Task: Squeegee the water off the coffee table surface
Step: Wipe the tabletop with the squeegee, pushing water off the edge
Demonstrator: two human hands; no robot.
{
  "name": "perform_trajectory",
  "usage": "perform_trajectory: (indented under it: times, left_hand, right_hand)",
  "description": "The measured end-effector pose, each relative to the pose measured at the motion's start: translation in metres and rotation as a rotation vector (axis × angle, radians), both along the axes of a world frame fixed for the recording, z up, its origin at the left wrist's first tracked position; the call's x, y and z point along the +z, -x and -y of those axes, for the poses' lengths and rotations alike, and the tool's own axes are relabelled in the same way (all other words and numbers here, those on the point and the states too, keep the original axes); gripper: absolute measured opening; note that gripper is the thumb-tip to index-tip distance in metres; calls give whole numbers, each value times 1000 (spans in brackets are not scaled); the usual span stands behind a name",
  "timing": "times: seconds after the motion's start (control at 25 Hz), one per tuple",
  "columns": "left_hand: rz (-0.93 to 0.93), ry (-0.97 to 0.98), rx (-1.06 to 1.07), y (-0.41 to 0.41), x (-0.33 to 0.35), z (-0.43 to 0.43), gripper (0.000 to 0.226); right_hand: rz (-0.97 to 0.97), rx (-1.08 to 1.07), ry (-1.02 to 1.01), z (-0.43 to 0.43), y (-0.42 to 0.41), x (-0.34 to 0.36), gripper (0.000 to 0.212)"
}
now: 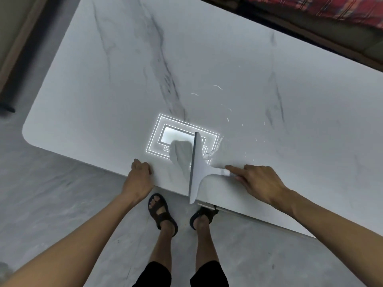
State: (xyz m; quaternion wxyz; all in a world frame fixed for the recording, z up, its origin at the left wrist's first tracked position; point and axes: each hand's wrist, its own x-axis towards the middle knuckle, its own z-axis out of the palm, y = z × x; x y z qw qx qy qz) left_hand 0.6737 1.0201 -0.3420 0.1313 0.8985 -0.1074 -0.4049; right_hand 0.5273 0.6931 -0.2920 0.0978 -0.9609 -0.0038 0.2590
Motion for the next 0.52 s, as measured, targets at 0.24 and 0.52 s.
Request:
perform_trajectory:
  times: [0.24, 0.52]
  left_hand:
    - [-64, 43, 16, 6, 4, 37, 24]
    - [85, 58, 415, -20, 28, 18, 23]
  right_hand:
    - [-33, -121, 170, 64, 49, 29, 39]
    - [10, 149, -30, 16, -39, 28, 40]
